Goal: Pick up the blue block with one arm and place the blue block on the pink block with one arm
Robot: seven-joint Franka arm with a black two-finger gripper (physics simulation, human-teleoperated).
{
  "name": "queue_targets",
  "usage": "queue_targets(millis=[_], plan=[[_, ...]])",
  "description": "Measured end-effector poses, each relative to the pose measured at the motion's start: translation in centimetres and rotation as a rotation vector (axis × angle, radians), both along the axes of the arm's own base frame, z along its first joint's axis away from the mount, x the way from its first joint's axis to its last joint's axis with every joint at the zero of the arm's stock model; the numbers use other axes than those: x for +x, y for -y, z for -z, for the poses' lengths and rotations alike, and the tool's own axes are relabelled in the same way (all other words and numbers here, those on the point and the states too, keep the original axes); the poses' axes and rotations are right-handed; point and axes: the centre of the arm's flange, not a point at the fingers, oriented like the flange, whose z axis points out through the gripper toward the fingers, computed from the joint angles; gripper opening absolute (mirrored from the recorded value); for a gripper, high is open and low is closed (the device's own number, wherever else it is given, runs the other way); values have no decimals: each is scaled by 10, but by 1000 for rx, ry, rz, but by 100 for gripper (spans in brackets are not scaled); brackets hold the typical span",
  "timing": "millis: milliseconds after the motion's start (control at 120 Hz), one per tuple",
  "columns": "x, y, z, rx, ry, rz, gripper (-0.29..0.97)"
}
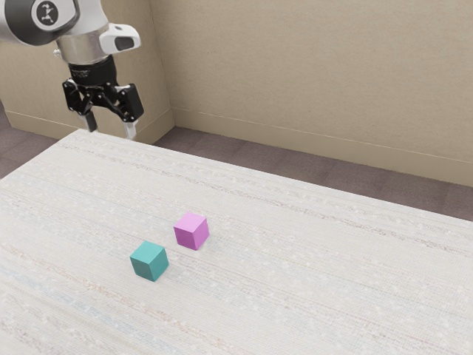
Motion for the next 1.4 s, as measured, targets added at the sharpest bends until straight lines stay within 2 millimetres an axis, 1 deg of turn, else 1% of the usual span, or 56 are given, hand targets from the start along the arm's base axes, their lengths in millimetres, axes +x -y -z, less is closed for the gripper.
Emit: queue_targets(millis=[108, 142, 175, 217, 242, 283, 342, 383, 433, 500, 550, 625, 717, 950, 1000, 1058, 1125, 1183, 1242, 1342, 1400], plan=[[0, 2, 5, -4, 1, -8, 68], [1, 3, 11, -5, -7, -11, 68], [2, 3, 26, -7, -27, -16, 68], [4, 3, 39, -7, -40, -21, 68], [5, 4, 51, -6, -59, -24, 68], [6, 5, 64, -4, -76, -28, 68], [8, 1, 93, -3, -103, -45, 68], [11, -3, 114, -4, -116, -61, 68], [17, -8, 134, -9, -121, -80, 68], [18, -17, 161, -16, -126, -108, 68], [21, -24, 178, -19, -120, -122, 68], [19, -30, 209, -22, -112, -122, 68], [26, -41, 235, -32, -85, -125, 68], [44, -63, 275, -53, -22, -123, 68], [47, -63, 285, -59, -21, -119, 68], [50, -57, 293, -63, -20, -101, 68], [53, -50, 298, -65, -10, -76, 68], [55, -48, 302, -66, 0, -57, 68], [57, -51, 308, -65, 8, -42, 68], [59, -64, 321, -69, 14, -37, 68], [61, -67, 328, -69, 15, -25, 68]])
